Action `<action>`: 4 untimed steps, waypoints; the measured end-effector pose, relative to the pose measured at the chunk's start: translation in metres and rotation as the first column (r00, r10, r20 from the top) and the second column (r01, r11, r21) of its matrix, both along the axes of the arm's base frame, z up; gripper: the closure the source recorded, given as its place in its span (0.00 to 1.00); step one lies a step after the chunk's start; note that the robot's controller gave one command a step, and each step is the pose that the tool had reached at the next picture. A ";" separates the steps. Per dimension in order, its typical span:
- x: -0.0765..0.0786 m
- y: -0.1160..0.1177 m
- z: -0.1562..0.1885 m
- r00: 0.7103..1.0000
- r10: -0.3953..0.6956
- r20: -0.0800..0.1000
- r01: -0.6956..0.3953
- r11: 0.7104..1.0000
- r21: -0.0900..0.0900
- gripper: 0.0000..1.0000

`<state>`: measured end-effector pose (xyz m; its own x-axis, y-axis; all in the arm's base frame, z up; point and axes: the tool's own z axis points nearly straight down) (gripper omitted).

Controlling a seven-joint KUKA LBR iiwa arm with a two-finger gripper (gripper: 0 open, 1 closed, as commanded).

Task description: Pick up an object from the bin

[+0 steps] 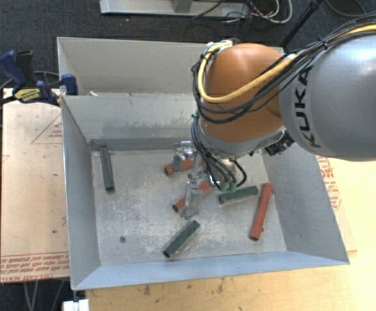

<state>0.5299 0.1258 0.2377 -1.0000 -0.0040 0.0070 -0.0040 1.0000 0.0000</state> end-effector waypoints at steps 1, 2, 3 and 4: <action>-0.019 -0.026 -0.127 0.987 0.161 -0.001 -0.161 0.987 0.000 0.00; -0.041 -0.047 -0.167 0.997 0.076 0.018 -0.076 0.997 0.002 0.00; -0.043 -0.046 -0.167 0.997 0.077 0.009 -0.077 0.997 0.002 1.00; -0.022 -0.073 -0.026 0.993 0.120 0.018 -0.120 0.993 0.000 1.00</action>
Offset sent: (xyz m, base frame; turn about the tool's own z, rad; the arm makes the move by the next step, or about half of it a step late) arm -0.0172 -0.0251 -0.1226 -0.1629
